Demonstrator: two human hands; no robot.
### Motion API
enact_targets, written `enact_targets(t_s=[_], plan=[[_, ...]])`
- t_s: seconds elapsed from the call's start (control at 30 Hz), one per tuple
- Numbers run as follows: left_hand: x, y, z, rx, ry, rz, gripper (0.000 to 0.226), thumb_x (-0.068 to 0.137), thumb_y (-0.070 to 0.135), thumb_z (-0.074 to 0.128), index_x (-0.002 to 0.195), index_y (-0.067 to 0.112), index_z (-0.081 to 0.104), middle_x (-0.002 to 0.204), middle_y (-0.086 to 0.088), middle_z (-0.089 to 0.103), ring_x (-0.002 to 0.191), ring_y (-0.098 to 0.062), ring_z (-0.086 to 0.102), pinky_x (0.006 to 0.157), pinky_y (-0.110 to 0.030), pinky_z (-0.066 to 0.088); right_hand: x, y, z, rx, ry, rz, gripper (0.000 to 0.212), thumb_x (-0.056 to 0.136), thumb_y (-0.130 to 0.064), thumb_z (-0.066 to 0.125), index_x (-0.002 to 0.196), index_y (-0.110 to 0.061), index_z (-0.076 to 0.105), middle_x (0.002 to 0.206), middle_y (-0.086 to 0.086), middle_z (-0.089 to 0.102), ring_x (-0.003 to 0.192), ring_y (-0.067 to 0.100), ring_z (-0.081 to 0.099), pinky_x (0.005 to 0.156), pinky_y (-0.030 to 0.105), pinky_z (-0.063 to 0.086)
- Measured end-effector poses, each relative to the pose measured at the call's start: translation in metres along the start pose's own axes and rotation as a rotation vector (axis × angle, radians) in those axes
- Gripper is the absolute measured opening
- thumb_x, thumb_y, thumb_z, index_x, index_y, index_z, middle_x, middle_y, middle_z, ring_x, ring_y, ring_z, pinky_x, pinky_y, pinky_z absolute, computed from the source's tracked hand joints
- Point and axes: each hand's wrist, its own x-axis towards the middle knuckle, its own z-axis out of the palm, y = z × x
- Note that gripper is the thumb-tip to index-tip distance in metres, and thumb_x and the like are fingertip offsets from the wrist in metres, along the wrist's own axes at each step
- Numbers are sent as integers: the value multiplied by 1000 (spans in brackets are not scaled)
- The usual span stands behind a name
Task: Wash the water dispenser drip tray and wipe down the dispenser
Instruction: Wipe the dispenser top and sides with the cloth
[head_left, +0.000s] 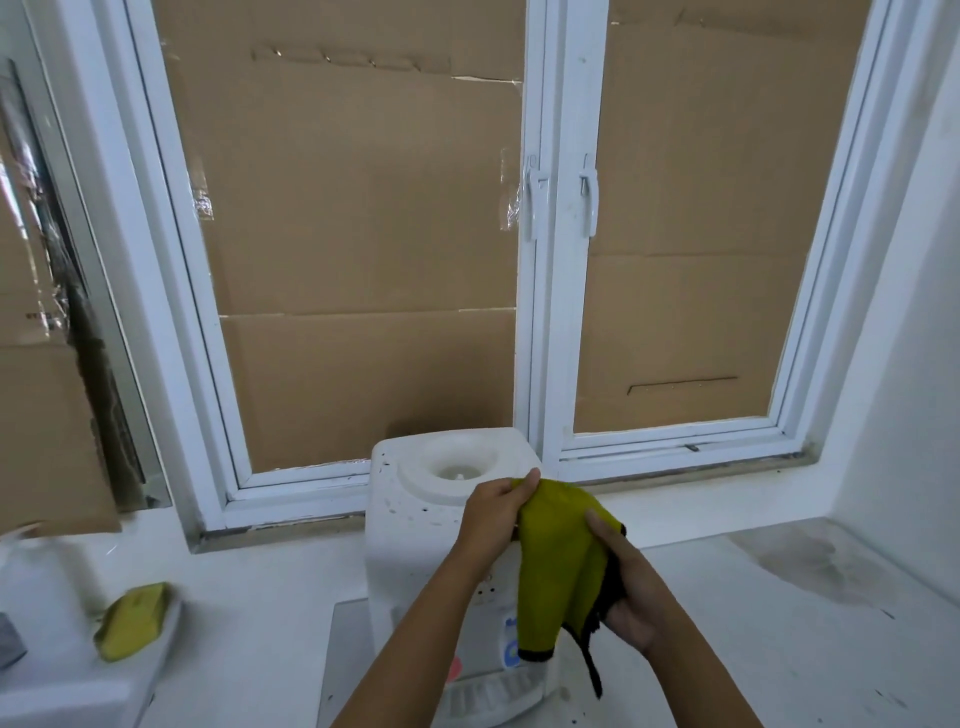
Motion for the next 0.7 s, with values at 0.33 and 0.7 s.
enact_targets(t_s=[0.33, 0.7], plan=[[62, 1, -37, 578, 420, 284, 22, 96, 28, 52, 102, 14, 66, 114, -5, 61, 111, -21, 51, 90, -27, 44, 70, -64, -24, -370, 367, -220, 41, 93, -32, 63, 123, -5, 53, 113, 18, 67, 102, 34, 65, 85, 45, 53], [101, -11, -61, 987, 253, 196, 44, 98, 34, 47, 136, 12, 45, 158, -13, 14, 148, -28, 1, 119, -39, 13, 149, -40, -6, -1227, 363, -359, 39, 93, -36, 60, 63, -15, 47, 60, -2, 50, 56, 12, 45, 52, 24, 31]])
